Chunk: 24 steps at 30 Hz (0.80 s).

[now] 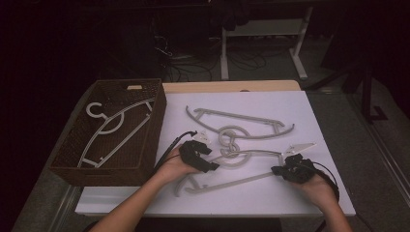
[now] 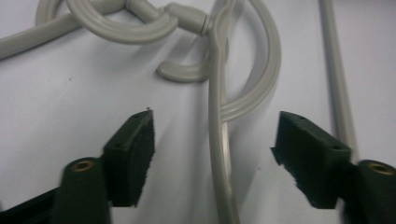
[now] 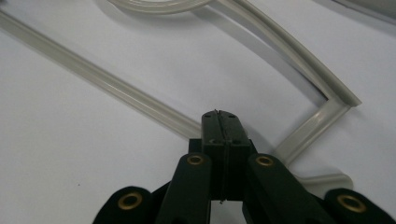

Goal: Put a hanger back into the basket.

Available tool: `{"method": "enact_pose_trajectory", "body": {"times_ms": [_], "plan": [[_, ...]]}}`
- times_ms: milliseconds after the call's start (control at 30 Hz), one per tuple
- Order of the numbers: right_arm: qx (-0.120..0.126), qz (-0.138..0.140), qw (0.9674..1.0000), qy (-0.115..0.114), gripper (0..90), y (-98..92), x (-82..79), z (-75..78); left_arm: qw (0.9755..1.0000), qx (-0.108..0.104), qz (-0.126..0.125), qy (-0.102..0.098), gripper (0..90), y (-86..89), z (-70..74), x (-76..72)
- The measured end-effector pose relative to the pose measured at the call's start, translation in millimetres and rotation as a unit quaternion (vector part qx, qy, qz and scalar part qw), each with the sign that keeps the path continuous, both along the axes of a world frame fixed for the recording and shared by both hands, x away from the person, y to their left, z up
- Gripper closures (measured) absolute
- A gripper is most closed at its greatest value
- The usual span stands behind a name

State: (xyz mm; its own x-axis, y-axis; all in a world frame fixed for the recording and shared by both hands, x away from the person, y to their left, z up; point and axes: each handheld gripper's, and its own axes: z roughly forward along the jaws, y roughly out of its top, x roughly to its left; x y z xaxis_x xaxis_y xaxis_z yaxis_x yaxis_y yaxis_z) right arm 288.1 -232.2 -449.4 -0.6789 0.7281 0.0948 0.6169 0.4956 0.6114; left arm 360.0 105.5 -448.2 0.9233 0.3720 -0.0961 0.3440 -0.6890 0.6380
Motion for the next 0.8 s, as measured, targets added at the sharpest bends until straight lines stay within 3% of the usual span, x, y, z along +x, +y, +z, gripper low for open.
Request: {"method": "enact_pose_trajectory", "body": {"times_ms": [100,133,333,533,800], "plan": [[0.001,0.0,1.0,0.0,89.0,-0.1,0.1,0.0,0.9999,0.01,-0.004,-0.003,41.7,-1.7,-1.6,-1.1],[0.001,0.0,1.0,0.001,89.0,-0.2,0.3,-0.1,0.9996,0.024,-0.005,-0.016,43.3,-3.7,-1.4,-3.1],[0.002,0.0,1.0,0.001,89.0,-0.3,0.5,-0.1,0.9979,0.05,-0.014,-0.04,57.1,-9.1,0.6,-6.8],[0.003,0.0,1.0,0.002,89.0,-0.3,0.7,-0.3,0.9971,0.059,-0.024,-0.041,70.1,-13.9,2.0,-10.3],[0.002,-0.002,1.0,0.0,88.9,-0.2,0.8,0.4,0.9974,0.064,-0.002,-0.034,80.3,-17.5,3.0,-13.2]]}}
